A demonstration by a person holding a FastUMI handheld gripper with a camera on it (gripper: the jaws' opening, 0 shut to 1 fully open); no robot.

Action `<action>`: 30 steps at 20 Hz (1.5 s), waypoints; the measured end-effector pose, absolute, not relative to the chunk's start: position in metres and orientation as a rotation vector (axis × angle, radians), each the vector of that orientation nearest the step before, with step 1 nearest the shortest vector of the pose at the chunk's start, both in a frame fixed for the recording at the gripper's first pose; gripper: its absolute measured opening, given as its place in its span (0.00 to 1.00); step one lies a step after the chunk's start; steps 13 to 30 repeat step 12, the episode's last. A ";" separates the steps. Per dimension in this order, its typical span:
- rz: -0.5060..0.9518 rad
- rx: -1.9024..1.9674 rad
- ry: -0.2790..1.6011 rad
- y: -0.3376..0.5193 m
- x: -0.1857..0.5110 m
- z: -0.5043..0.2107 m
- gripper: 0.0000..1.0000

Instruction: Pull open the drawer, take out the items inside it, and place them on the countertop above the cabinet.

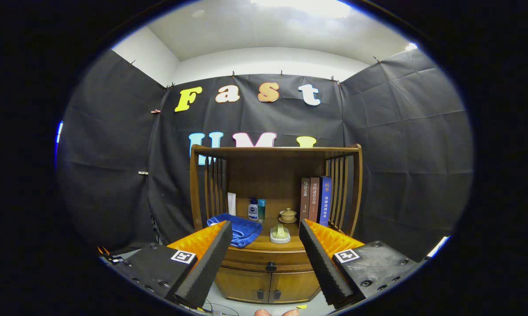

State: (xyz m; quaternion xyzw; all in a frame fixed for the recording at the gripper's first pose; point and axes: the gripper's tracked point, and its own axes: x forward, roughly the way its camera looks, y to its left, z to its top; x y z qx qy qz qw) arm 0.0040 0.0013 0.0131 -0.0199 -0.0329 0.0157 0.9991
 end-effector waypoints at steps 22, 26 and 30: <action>0.032 -0.034 -0.060 0.001 0.003 0.006 0.99; 0.032 -0.034 -0.060 0.001 0.003 0.006 0.99; 0.032 -0.034 -0.060 0.001 0.003 0.006 0.99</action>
